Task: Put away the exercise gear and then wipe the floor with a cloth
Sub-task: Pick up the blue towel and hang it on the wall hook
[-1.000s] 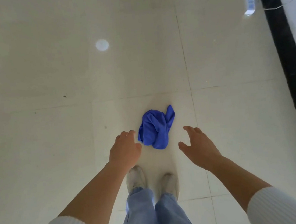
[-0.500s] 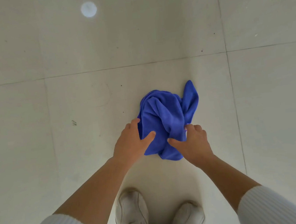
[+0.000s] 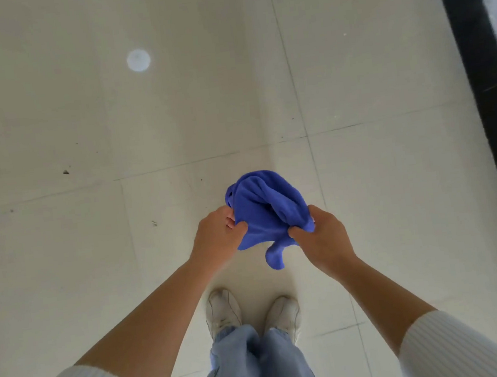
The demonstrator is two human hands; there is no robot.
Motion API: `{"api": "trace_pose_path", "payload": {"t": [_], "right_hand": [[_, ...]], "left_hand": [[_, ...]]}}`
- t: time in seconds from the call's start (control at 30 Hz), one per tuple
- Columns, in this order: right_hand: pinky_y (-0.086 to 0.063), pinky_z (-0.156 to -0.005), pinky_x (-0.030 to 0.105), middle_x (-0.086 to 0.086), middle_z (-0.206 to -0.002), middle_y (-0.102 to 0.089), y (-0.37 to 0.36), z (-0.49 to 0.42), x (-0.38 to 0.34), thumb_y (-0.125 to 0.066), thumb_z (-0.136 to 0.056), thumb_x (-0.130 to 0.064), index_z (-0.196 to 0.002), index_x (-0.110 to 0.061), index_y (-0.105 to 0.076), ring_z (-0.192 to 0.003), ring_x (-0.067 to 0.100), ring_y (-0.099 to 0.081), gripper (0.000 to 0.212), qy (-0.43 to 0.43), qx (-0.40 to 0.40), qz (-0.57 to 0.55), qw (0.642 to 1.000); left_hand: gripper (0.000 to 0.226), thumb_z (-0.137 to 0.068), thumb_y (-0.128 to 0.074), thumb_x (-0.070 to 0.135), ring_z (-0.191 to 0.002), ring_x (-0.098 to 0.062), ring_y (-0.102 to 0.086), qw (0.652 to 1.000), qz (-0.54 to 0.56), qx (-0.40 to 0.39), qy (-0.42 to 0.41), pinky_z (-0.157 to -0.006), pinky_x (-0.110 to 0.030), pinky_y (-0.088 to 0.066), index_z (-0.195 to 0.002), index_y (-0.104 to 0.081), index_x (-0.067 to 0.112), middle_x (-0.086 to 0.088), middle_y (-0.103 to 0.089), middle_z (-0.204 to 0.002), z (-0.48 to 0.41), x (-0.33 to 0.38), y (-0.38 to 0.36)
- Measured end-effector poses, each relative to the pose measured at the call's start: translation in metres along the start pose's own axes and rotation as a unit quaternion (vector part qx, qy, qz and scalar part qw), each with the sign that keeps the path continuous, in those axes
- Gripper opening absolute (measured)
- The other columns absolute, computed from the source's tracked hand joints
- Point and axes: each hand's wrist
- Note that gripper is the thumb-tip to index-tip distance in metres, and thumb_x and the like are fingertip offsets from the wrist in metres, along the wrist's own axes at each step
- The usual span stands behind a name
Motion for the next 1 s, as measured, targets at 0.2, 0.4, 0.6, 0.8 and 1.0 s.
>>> {"api": "trace_pose_path", "payload": {"t": [0.2,0.4,0.6,0.8,1.0], "right_hand": [[-0.037,-0.048,0.023,0.0,-0.066,-0.055,0.101,0.158,-0.101,-0.056,-0.079,-0.011,-0.086,-0.007,-0.056,-0.056,0.017,-0.047,0.009,0.014,0.018,-0.036,0.999],[-0.04,-0.061,0.031,0.002,-0.071,-0.057,0.173,0.302,-0.142,-0.061,-0.068,-0.022,-0.087,-0.003,-0.06,-0.065,0.018,-0.05,0.026,-0.013,0.039,-0.101,0.994],[-0.043,-0.063,0.026,-0.004,-0.073,-0.059,0.226,0.429,-0.136,-0.058,-0.063,-0.026,-0.089,-0.006,-0.064,-0.068,0.015,-0.053,0.034,-0.022,0.144,-0.196,0.97],[-0.046,-0.073,0.031,0.008,-0.083,-0.067,0.266,0.545,-0.104,-0.058,-0.058,-0.029,-0.092,-0.012,-0.068,-0.079,0.017,-0.059,0.04,-0.004,0.268,-0.262,0.927],[-0.044,-0.071,0.029,-0.001,-0.073,-0.06,0.294,0.667,-0.056,-0.053,-0.063,-0.023,-0.081,-0.009,-0.063,-0.074,0.018,-0.054,0.024,-0.011,0.416,-0.325,0.849]], "left_hand": [[0.011,-0.085,-0.056,0.017,-0.063,-0.02,-0.051,0.999,0.005,0.01,-0.053,-0.055,-0.026,-0.038,-0.08,-0.055,0.006,-0.006,-0.06,-0.072,0.138,0.137,0.082],[0.017,-0.086,-0.049,0.016,-0.055,-0.014,-0.035,0.993,0.008,-0.026,-0.116,-0.05,-0.024,-0.029,-0.073,-0.041,0.01,0.002,-0.043,-0.063,0.265,0.224,0.118],[0.011,-0.092,-0.046,0.021,-0.062,-0.015,-0.05,0.952,-0.091,-0.127,-0.263,-0.054,-0.028,-0.035,-0.092,-0.049,0.01,0.002,-0.055,-0.073,0.34,0.298,0.127],[0.009,-0.091,-0.049,0.025,-0.078,-0.018,-0.06,0.862,-0.149,-0.22,-0.431,-0.064,-0.029,-0.044,-0.095,-0.054,0.018,-0.001,-0.064,-0.084,0.413,0.396,0.101],[0.013,-0.093,-0.048,0.031,-0.086,-0.016,-0.063,0.785,-0.111,-0.345,-0.502,-0.067,-0.027,-0.044,-0.104,-0.053,0.028,0.001,-0.066,-0.091,0.53,0.464,0.034]]}}
Point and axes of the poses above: each hand's wrist, its own z-axis away from the middle knuckle, its own y-axis out of the back of the hand, x = y × z
